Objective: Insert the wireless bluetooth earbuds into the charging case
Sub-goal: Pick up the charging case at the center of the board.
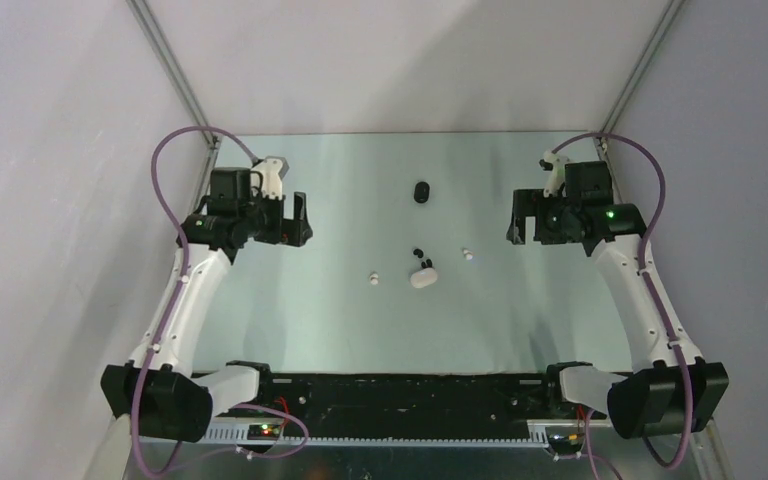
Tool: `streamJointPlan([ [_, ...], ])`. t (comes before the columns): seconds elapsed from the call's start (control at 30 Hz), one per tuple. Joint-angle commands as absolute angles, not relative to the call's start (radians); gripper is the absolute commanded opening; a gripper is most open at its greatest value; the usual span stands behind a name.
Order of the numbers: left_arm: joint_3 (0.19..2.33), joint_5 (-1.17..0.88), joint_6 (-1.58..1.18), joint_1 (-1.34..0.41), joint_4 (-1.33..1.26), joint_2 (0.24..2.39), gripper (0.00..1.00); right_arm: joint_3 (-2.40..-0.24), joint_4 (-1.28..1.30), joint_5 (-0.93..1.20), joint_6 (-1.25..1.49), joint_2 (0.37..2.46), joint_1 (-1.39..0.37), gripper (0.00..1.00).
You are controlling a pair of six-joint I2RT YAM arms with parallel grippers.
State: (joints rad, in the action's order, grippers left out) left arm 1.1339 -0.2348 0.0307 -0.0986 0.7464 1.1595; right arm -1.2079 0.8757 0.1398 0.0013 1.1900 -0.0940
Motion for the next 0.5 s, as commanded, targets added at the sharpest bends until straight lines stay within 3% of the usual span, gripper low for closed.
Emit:
streamJointPlan([
  [0.0,1.108,-0.278,0.008,-0.094,0.752,1.149,1.00,-1.200,0.856,0.270,0.059,1.213,-0.087,0.99],
  [0.17,1.083,-0.285,-0.074,-0.094,0.754,1.160,0.98,-1.195,0.839,0.467,0.156,1.315,-0.120,0.89],
  [0.33,1.044,-0.327,-0.135,-0.100,0.749,1.170,0.93,-1.201,0.831,0.433,0.195,1.444,-0.217,0.80],
  [0.47,1.018,-0.392,-0.108,-0.211,0.708,1.193,0.90,-1.194,0.801,0.484,0.233,1.511,-0.295,0.77],
])
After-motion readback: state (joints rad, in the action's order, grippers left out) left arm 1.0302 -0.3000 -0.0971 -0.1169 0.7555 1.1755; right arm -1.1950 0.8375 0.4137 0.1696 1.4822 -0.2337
